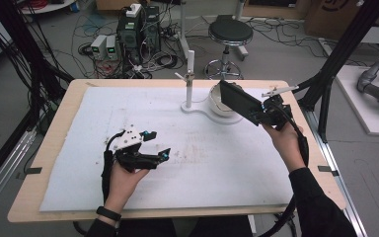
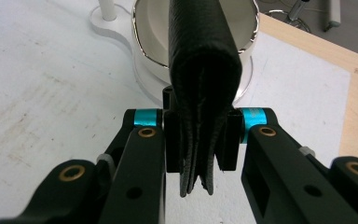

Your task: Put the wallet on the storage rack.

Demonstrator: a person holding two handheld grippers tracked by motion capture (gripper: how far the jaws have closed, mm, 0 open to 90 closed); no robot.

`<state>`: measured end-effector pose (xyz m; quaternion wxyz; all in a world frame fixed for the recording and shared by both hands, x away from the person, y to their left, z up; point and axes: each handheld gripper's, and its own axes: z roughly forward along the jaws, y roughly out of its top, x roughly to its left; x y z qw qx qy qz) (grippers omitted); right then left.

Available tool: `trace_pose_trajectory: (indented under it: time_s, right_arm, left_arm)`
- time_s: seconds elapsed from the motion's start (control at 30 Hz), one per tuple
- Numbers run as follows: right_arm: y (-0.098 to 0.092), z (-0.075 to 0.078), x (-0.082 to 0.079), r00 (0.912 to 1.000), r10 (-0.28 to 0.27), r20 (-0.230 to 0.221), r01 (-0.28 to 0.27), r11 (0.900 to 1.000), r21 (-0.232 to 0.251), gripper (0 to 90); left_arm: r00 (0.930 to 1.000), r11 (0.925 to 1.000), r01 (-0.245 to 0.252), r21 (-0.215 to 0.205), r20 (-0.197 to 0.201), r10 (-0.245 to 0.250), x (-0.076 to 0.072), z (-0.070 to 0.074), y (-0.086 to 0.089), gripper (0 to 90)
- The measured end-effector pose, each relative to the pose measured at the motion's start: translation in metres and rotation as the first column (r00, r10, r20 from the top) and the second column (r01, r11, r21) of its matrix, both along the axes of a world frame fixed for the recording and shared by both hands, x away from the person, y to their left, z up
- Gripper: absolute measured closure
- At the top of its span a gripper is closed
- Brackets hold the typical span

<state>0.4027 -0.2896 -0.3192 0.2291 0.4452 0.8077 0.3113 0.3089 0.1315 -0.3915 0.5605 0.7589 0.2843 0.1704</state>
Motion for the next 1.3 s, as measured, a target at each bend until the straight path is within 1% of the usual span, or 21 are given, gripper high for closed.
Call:
trace_pose_trajectory:
  time_s: [0.2,0.57,0.7,1.13,1.2,1.3]
  right_arm:
    - [0.004,0.001,0.008,0.9999,-0.001,-0.012,0.001,1.0,-0.008,77.3]
    - [0.012,0.003,0.017,0.9997,0.004,-0.025,-0.005,0.999,-0.032,76.9]
    - [0.014,0.003,0.02,0.9997,-0.002,-0.023,0.001,1.0,-0.024,76.6]
    - [0.015,0.002,0.022,0.9999,-0.002,-0.017,0.002,1.0,-0.011,74.8]
    - [0.014,0.002,0.022,1.0,0.001,-0.01,-0.001,1.0,-0.005,72.4]
    - [0.013,0.002,0.021,1.0,-0.008,-0.002,0.008,1.0,0.013,65.7]
  left_arm:
    - [1.0,1.0,0.001,0.0,-0.001,-0.001,0.0,0.0,0.001,22.1]
    - [1.0,1.0,0.004,-0.003,-0.001,-0.004,0.0,0.0,0.0,22.1]
    - [1.0,1.0,0.006,0.0,-0.003,-0.006,0.0,-0.001,-0.001,22.1]
    - [1.0,1.0,0.005,-0.001,-0.007,-0.005,0.0,-0.001,-0.001,22.1]
    - [1.0,1.0,0.006,0.0,-0.008,-0.006,0.0,-0.001,-0.001,22.1]
    - [1.0,1.0,0.005,0.0,-0.007,-0.005,0.0,-0.001,-0.001,22.1]
